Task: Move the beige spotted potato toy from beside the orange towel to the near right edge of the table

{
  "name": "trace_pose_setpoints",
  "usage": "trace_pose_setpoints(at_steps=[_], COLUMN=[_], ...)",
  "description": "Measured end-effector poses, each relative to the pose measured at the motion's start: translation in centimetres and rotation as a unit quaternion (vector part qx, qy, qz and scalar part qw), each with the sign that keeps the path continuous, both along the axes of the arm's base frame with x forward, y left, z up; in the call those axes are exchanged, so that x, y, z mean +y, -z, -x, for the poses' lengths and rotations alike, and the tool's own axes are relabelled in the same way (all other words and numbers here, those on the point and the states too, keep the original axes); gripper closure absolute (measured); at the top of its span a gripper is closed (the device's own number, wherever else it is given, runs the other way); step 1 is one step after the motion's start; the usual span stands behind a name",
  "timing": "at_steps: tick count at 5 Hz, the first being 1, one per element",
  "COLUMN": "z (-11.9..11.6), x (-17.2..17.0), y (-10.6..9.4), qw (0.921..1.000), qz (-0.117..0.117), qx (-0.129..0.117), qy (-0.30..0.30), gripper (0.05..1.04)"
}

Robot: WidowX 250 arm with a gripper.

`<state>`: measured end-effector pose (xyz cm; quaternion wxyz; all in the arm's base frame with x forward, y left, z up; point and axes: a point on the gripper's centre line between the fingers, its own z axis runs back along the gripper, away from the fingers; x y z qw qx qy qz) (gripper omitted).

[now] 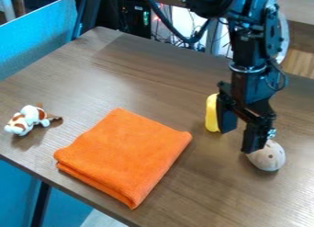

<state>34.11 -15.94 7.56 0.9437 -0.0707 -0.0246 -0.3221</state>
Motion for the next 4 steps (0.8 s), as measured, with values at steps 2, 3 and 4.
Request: trace_pose_setpoints(at_steps=[2,3,4], z=[0.0,-1.4,-1.9], x=[-1.7,-2.2,-3.0], y=[0.4,1.4,1.9], qw=[0.9999,0.9992,0.998], qz=[-0.012,-0.037,-0.058], qx=[0.002,0.017,0.022], qy=[0.005,-0.005,-0.003], gripper=[0.083,0.083,0.083])
